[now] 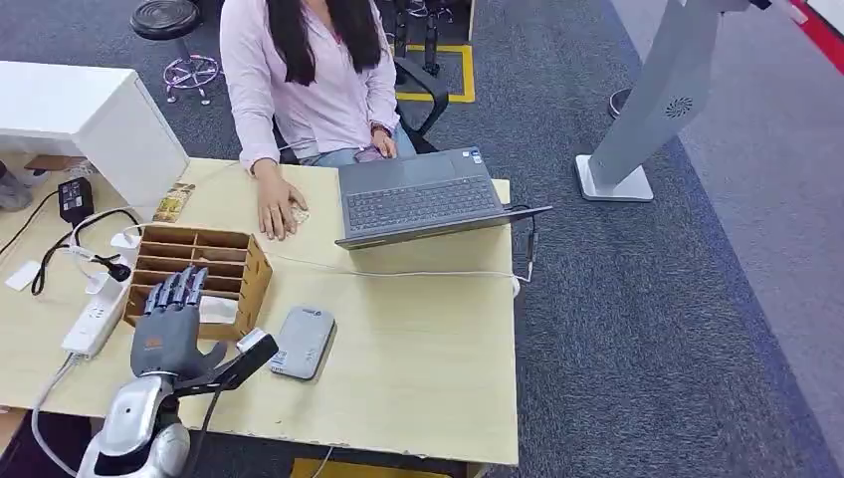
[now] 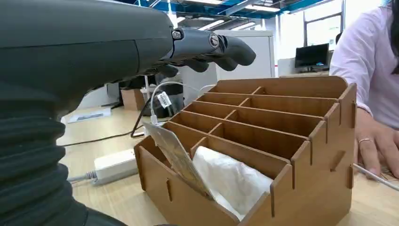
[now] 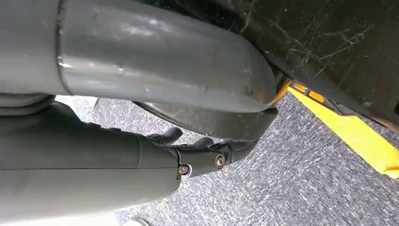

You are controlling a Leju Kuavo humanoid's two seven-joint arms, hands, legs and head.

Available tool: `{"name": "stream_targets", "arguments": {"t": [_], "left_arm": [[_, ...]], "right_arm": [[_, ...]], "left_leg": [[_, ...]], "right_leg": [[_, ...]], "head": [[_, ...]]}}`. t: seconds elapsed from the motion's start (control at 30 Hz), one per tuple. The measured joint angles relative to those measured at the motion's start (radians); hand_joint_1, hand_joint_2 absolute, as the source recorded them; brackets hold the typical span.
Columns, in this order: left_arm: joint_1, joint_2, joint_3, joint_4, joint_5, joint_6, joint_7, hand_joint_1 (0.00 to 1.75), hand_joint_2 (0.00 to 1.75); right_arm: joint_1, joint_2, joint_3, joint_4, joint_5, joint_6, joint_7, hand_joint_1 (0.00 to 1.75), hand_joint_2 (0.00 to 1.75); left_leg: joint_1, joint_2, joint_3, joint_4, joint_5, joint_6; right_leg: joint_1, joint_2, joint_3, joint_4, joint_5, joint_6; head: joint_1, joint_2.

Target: Pass the card to the sensor for recognition and then transmit it.

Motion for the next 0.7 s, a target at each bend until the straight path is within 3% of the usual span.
{"name": "stream_targets", "arguments": {"t": [0.7], "left_arm": [[-0.001, 0.011, 0.019, 0.000, 0.009, -0.002, 0.013, 0.00, 1.75]], "right_arm": [[0.000, 0.000, 0.005, 0.001, -0.010, 0.000, -0.002, 0.00, 0.00]], "left_leg": [[0.000, 0.000, 0.000, 0.000, 0.000, 0.000]], "right_leg": [[0.000, 0.000, 0.000, 0.000, 0.000, 0.000]], "head": [[0.000, 0.000]]}}
